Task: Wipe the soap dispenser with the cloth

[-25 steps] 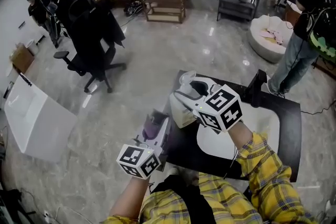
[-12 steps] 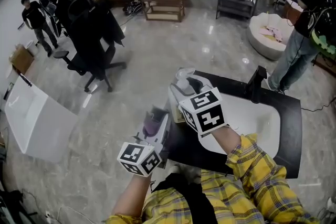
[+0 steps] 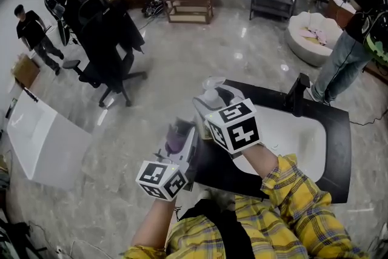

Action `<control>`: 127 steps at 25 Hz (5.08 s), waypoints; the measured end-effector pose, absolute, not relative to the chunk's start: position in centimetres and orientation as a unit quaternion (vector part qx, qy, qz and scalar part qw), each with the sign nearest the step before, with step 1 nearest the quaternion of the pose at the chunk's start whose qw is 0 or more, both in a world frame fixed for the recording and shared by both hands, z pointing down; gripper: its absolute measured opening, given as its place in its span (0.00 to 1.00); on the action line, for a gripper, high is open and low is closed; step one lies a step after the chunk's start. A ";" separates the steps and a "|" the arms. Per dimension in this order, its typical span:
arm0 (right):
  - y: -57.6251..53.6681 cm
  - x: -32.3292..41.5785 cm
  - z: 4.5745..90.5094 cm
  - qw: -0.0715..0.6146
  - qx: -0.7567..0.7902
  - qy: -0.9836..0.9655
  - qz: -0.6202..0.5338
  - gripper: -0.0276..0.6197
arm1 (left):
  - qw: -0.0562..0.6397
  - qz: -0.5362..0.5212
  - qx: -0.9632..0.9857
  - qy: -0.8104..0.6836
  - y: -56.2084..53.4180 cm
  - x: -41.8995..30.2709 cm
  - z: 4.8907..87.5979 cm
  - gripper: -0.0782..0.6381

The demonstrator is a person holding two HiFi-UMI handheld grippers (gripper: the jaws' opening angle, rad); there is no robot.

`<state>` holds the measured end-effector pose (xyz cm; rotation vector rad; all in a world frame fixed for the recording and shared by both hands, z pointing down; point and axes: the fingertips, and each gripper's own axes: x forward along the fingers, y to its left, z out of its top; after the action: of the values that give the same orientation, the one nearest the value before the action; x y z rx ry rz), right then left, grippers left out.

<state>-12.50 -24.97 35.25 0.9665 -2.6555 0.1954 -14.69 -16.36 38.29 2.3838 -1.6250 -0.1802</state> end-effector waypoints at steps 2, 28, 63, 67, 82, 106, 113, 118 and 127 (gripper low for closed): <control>-24.7 -12.0 35.2 0.147 0.321 -0.932 0.083 0.39 | 0.116 -0.055 0.821 -0.557 -16.7 -14.6 37.9 0.19; -23.8 -1.2 35.5 0.052 0.355 -0.918 0.170 0.19 | -0.046 0.019 0.911 -0.409 -19.1 -5.2 36.4 0.19; -22.3 -0.9 40.1 0.103 0.339 -0.914 0.197 0.16 | 0.056 0.204 0.914 -0.347 -19.0 -5.0 54.1 0.19; -22.4 -1.1 39.3 0.092 0.329 -0.919 0.197 0.16 | 0.099 0.159 0.914 -0.360 -19.0 -5.2 52.5 0.19; -21.8 -5.7 35.6 0.100 0.176 -0.975 0.094 0.38 | 0.071 -0.019 0.914 -0.400 -15.2 -8.2 39.1 0.19; -23.0 -12.4 35.9 0.156 -0.085 -0.984 -0.008 0.42 | 0.067 -0.046 0.888 -0.452 -11.9 -12.6 37.0 0.19; -22.7 -13.0 35.5 0.155 -0.126 -0.980 -0.024 0.41 | 0.068 -0.043 0.896 -0.436 -12.2 -11.9 37.0 0.19; -22.3 -13.2 35.5 0.157 -0.137 -0.977 -0.053 0.31 | 0.073 -0.051 0.897 -0.433 -13.3 -11.9 37.4 0.19; -23.3 -13.4 35.6 0.163 -0.032 -0.985 -0.036 0.30 | 0.079 -0.048 0.894 -0.438 -14.7 -11.4 37.9 0.19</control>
<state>-13.38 -23.29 35.60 -0.0917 -2.8098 -0.1039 -11.38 -14.69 37.91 2.6762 -1.3118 -0.1438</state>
